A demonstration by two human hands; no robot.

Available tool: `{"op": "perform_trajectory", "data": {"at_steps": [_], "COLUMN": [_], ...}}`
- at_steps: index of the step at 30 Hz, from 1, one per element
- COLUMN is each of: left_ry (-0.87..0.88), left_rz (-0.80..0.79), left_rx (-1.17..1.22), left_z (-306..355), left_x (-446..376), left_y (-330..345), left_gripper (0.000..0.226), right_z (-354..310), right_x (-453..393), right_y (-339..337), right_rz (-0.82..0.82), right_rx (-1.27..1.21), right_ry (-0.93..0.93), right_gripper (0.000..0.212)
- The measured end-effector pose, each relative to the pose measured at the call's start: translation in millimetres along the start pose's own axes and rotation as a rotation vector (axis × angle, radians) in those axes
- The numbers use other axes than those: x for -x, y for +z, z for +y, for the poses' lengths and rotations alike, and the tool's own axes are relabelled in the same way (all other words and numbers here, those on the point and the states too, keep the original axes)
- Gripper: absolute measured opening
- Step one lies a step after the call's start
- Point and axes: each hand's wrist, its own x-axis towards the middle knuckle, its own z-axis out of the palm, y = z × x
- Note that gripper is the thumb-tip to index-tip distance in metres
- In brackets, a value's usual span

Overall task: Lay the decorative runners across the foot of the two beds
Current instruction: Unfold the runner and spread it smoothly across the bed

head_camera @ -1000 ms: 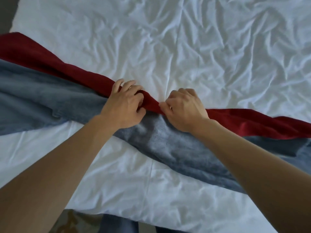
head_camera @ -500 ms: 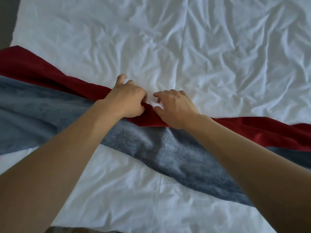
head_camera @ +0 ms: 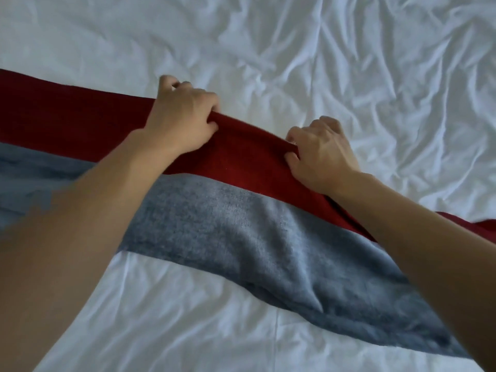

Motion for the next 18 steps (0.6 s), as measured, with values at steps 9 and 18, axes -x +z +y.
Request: {"op": "perform_trajectory", "data": {"at_steps": [9,18], "left_ry": [0.002,0.256], "left_rz": [-0.071,-0.202], "left_rx": [0.009,0.088], "left_z": [1,183], "left_x": [-11,-26], "left_y": [8,20], "left_gripper": [0.015,0.012], "right_z": [25,74], "right_x": [8,80], "right_y": [-3,-7], "right_rz": [-0.052,-0.168], "right_rx": [-0.01,-0.078], "right_ry": [0.114,0.105], "right_gripper": [0.018,0.011]}}
